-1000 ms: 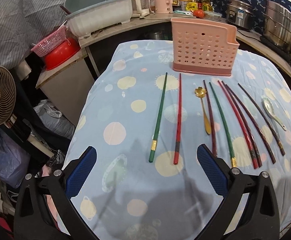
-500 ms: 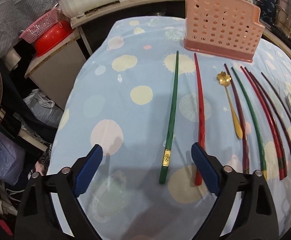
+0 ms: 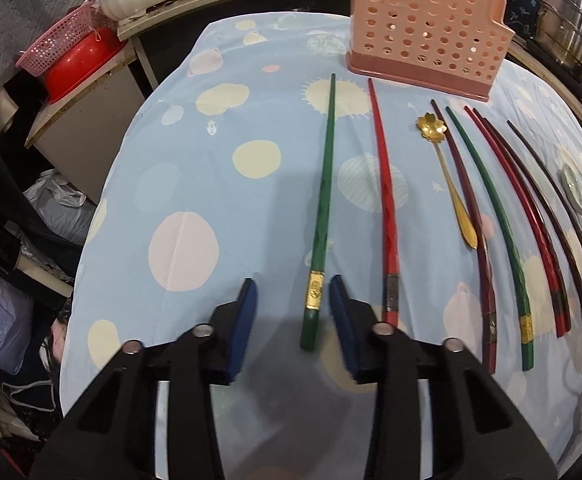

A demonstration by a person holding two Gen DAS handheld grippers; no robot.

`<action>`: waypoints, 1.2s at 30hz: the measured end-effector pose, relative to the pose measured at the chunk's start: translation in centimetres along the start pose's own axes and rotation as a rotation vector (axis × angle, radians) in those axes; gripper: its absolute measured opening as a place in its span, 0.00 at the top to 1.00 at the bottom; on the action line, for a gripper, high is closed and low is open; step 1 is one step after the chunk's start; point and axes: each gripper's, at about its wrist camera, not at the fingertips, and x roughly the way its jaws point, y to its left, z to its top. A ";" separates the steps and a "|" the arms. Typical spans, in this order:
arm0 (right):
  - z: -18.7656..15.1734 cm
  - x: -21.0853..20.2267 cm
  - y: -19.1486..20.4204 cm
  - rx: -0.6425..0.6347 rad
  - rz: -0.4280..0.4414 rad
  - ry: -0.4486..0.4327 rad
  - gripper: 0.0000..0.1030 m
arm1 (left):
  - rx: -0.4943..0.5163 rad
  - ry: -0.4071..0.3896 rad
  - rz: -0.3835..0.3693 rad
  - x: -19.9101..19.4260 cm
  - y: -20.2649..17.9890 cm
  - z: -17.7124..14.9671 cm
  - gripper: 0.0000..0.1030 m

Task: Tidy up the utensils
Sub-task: 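Move left tool to the green chopstick while right tool approaches the white ceramic spoon, then close left tool on the green chopstick while right tool closes on the white spoon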

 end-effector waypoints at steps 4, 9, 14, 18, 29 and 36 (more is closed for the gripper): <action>-0.1 0.1 0.0 0.001 0.009 0.002 0.21 | 0.003 0.006 -0.039 -0.4 -0.3 -0.3 0.92; 0.0 0.3 -0.3 0.001 0.019 0.008 0.30 | 0.004 -0.001 -0.049 -0.8 -0.7 -0.3 0.93; 0.5 0.7 -1.3 0.037 0.060 0.020 0.40 | 0.008 -0.017 -0.052 -1.5 -1.0 0.1 0.93; 1.1 1.5 -1.7 0.054 0.082 0.034 0.49 | 0.007 -0.011 -0.055 -1.3 -1.1 0.1 0.93; 1.1 3.2 -2.3 0.088 0.116 0.070 0.73 | 0.004 -0.008 -0.057 -1.2 -1.0 0.2 0.93; 0.7 3.6 -2.9 0.115 0.148 0.079 0.82 | -0.001 -0.003 -0.067 -1.0 -1.0 0.1 0.93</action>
